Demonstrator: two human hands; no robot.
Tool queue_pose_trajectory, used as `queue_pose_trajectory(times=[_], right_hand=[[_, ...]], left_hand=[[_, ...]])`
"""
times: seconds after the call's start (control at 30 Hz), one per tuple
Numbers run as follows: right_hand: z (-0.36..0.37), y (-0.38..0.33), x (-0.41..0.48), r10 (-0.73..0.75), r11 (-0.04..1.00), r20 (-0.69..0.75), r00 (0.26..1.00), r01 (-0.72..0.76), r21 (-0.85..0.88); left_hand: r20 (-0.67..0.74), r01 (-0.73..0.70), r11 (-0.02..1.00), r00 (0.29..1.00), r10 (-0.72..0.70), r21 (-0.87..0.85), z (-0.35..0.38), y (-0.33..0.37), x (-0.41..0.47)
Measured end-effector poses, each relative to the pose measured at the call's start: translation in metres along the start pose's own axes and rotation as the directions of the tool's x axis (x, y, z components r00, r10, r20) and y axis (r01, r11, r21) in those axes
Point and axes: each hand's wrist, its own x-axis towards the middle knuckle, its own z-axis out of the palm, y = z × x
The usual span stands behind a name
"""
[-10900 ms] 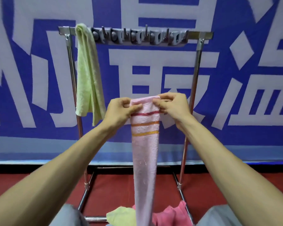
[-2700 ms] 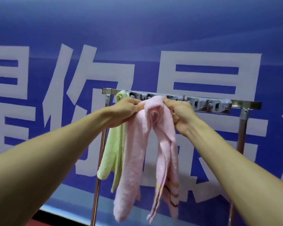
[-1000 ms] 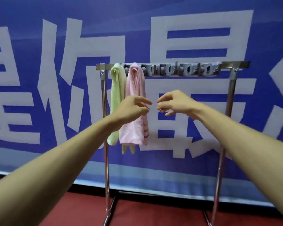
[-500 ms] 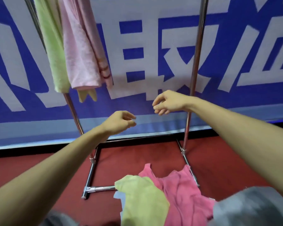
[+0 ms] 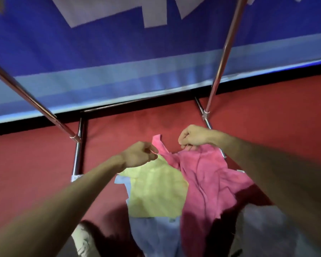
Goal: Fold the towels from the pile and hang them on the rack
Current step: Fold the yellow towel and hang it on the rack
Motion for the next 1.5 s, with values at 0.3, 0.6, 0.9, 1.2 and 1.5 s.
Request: queue_pose_trajectory(times=[0.3,0.6,0.9,1.2,1.5], right_hand=[[0.075,0.066,0.055,0.07,0.948,0.046,0.997,-0.052,-0.313],[0.113,0.095,0.062,0.083,0.945,-0.033,0.996,-0.089,-0.314],[0.096,0.06,0.049,0.069,0.954,0.083,0.994,-0.041,-0.296],[0.054,-0.017,-0.018,-0.095,0.987,0.052,0.994,0.101,-0.125],[0.003,-0.082,-0.133,-0.319,0.936,0.007,0.948,0.316,-0.155]], left_hand=[[-0.019,0.158,0.986,0.987,-0.157,0.05,0.07,-0.086,0.063],[-0.152,0.025,0.777,0.984,0.092,0.629,0.124,-0.127,0.082],[-0.139,-0.017,0.894,0.986,0.088,0.448,0.092,-0.117,0.065],[-0.175,-0.066,0.987,0.98,0.091,0.145,0.031,-0.036,0.007],[-0.377,-0.204,0.886,0.926,0.036,-0.416,-0.019,0.053,-0.096]])
